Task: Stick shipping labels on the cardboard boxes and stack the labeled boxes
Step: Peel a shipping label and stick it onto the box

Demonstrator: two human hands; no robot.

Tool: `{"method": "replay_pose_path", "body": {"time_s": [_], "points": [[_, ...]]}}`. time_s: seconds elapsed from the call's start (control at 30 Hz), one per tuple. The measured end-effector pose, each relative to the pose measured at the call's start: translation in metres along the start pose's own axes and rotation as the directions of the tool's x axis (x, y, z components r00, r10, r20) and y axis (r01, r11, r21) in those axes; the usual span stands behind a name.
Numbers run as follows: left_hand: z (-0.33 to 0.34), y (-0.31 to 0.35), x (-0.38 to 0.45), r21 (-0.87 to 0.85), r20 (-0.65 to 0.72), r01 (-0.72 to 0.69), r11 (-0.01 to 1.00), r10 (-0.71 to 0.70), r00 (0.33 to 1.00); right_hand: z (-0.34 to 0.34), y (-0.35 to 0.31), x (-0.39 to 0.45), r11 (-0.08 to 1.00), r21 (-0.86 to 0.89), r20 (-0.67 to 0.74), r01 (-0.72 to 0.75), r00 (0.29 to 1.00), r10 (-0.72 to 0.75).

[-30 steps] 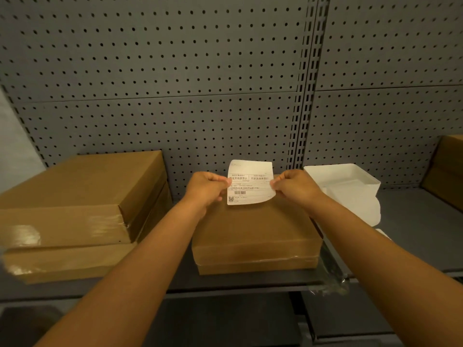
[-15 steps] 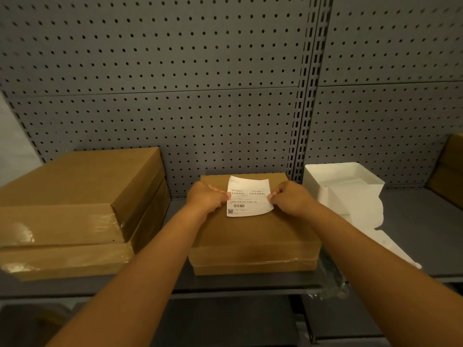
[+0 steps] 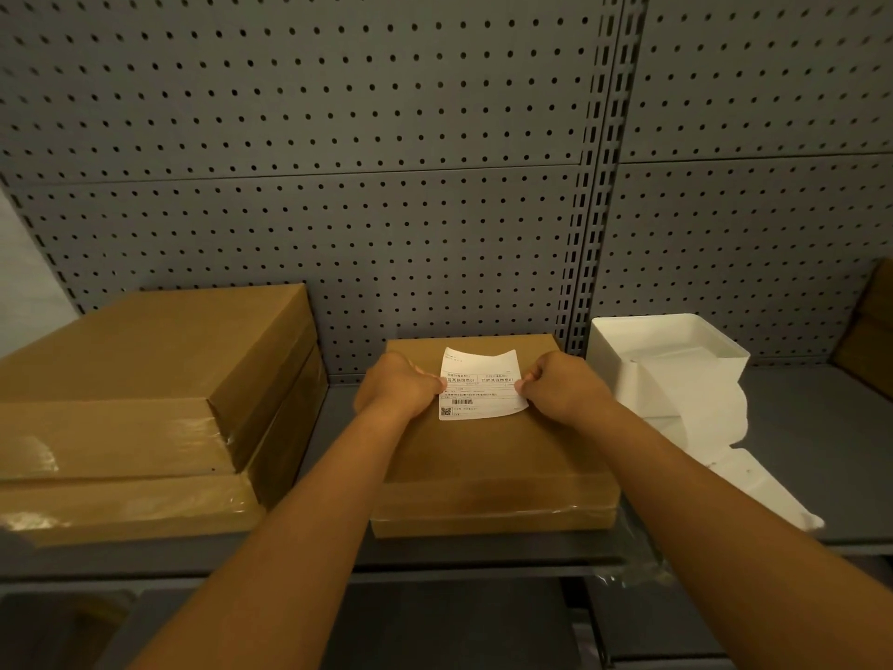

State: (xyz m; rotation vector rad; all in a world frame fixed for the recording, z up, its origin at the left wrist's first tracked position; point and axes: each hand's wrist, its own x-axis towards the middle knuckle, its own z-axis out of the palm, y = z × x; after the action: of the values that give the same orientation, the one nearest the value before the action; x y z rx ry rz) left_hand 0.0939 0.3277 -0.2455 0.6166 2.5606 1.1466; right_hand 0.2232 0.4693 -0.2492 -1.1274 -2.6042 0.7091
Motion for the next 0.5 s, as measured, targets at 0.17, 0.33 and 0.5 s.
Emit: {"method": "replay_pose_path", "body": {"time_s": [0.17,0.33,0.5], "points": [[0.0005,-0.0013,0.0017,0.023,-0.003,-0.013,1.0,0.013,1.0,-0.0003,-0.0003,0.0013,1.0,-0.02,0.003,-0.007,1.0,0.007],[0.0043,-0.0024,0.0021,0.093,-0.031,-0.027,0.995,0.03,0.999,0.001,-0.0005,0.0012,0.999,-0.035,-0.003,-0.015,1.0,0.014],[0.0066,-0.0004,0.0017,0.154,-0.044,-0.031,0.988,0.038,0.998,0.0016,-0.0033,0.0,0.999,-0.054,-0.007,-0.002,1.0,0.001]]}}
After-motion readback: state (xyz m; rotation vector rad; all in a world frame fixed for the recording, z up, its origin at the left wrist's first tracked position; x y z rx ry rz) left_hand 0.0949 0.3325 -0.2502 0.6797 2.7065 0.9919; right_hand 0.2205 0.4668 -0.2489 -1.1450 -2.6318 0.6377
